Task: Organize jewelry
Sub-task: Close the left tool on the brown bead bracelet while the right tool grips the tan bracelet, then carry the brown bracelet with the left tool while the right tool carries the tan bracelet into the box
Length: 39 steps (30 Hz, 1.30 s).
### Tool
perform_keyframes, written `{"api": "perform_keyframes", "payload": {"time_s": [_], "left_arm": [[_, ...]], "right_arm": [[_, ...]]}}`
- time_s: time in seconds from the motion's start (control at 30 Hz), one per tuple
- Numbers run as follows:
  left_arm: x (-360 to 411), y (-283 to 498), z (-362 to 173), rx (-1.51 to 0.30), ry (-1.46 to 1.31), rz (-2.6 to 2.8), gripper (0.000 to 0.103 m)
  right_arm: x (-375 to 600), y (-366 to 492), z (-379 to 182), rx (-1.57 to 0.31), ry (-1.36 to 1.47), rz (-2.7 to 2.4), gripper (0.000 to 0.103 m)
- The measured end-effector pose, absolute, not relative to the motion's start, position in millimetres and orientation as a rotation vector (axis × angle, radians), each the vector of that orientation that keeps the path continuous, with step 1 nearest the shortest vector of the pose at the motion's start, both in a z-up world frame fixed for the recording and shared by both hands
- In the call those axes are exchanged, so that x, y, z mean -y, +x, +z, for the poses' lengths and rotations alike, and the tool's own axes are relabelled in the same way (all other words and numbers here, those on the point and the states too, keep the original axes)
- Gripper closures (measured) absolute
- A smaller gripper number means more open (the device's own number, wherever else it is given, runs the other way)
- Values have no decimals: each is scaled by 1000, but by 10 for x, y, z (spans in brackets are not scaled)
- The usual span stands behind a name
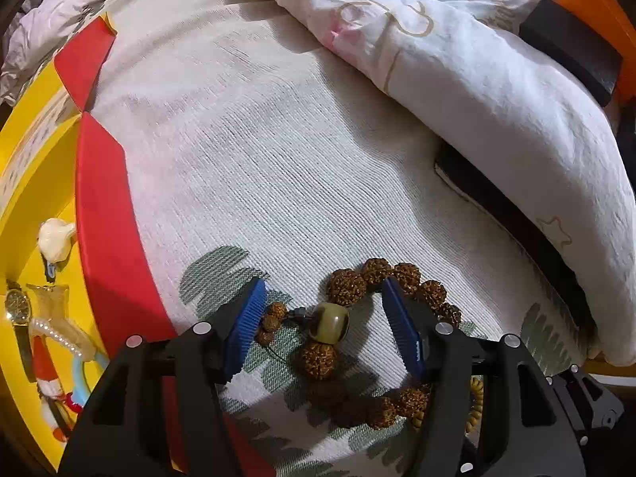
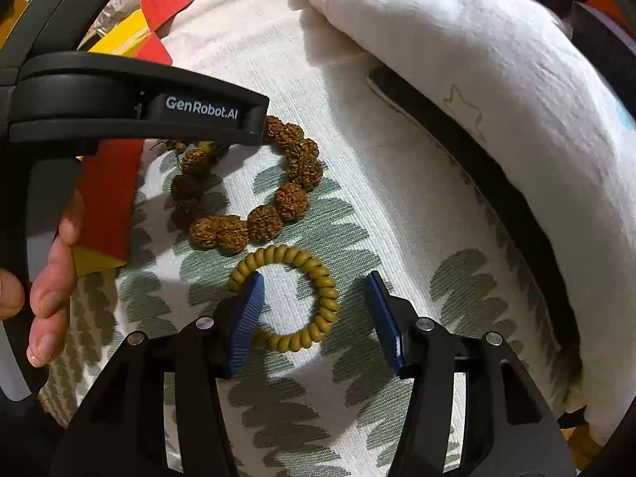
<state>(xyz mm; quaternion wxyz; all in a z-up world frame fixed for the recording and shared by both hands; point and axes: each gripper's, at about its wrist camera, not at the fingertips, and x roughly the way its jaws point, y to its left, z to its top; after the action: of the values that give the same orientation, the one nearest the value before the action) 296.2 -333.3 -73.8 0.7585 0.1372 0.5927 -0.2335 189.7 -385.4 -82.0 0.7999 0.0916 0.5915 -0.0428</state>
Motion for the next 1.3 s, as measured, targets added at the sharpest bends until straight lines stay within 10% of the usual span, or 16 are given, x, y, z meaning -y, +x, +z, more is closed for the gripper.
{"api": "perform_keyframes", "payload": {"time_s": [1.3], "left_arm": [[3190,2763,-768,-1295,259,-530,75]], "right_arm": [[3968,1919,-732,-1277,197,-88,92]]}}
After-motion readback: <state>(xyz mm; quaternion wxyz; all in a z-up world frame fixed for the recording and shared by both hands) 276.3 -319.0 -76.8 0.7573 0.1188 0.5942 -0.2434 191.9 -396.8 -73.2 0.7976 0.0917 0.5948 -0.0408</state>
